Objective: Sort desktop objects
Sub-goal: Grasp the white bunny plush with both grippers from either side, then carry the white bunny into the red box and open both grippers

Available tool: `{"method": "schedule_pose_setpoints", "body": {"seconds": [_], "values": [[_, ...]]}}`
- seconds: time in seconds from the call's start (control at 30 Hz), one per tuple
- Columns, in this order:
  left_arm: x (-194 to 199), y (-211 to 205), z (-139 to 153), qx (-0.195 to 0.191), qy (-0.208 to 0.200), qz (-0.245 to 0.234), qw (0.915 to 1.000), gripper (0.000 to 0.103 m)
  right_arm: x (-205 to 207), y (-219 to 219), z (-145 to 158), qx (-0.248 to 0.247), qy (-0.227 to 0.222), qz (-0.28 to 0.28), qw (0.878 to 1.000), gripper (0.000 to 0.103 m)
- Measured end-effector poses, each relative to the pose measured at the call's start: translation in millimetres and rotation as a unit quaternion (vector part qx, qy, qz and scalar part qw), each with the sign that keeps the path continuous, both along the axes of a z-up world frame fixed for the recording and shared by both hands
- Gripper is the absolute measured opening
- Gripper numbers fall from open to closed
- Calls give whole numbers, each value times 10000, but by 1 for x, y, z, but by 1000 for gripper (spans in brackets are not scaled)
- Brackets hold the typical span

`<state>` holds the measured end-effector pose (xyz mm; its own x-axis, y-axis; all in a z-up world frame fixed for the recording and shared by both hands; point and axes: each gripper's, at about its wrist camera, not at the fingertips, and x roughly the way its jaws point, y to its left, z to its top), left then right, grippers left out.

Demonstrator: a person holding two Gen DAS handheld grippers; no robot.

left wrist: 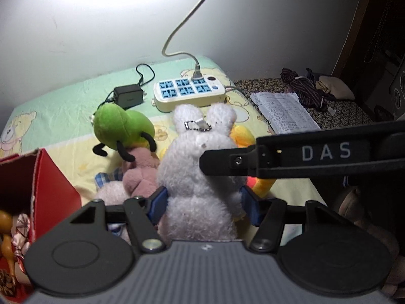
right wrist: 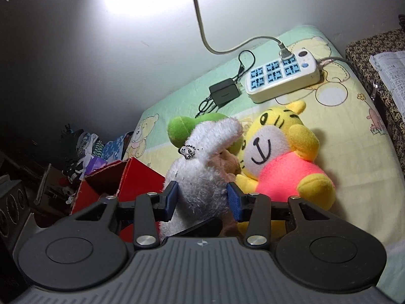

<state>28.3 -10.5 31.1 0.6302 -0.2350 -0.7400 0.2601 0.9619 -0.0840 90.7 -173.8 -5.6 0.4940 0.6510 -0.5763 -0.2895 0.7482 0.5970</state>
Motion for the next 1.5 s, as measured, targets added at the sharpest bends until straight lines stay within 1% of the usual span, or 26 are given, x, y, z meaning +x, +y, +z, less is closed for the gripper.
{"method": "schedule_pose_setpoints", "body": {"seconds": [0.1,0.2,0.33,0.43,0.5,0.67,0.8,0.97,1.07,1.1,1.17,1.2,1.23,1.3,1.4,1.5], "values": [[-13,11,13,69,-307,114,9994,62,-10,13,12,24,-338,69,9994,46],[-23,31,24,99,-505,259,9983,62,-15,33,20,75,-606,187,9980,46],[-37,69,37,184,-749,505,9957,62,-17,69,27,312,-693,374,9964,46],[-48,101,42,411,-958,665,9923,62,-19,106,31,426,-832,548,9941,46],[-52,126,43,573,-1018,809,9899,62,-20,134,31,456,-884,669,9928,46],[-58,199,34,804,-905,1139,9861,62,-24,213,23,476,-810,1057,9899,46],[-57,251,17,1079,-733,1266,9833,63,-23,271,7,553,-581,1269,9887,46],[-49,299,-5,1330,-461,1392,9802,63,-19,322,-12,559,-249,1427,9879,45],[-51,315,-12,1474,-392,1381,9786,64,-18,344,-20,445,-158,1491,9877,45],[-50,318,-14,1522,-392,1361,9781,64,-17,349,-23,397,-133,1497,9879,42],[-53,322,-15,1628,-424,1313,9769,64,-15,358,-28,390,-8,1560,9870,28],[-53,325,-17,1665,-431,1300,9765,64,-13,360,-30,405,64,1551,9871,26],[-53,326,-18,1678,-417,1290,9765,64,-12,364,-33,374,134,1554,9870,26],[-49,332,-22,1630,-318,1291,9776,64,-11,371,-36,140,166,1494,9885,27],[-47,338,-27,1503,-224,1291,9799,64,-8,370,-39,211,290,1546,9873,27],[-48,338,-30,1403,-148,1276,9817,64,-6,369,-42,74,391,1570,9868,28]]}}
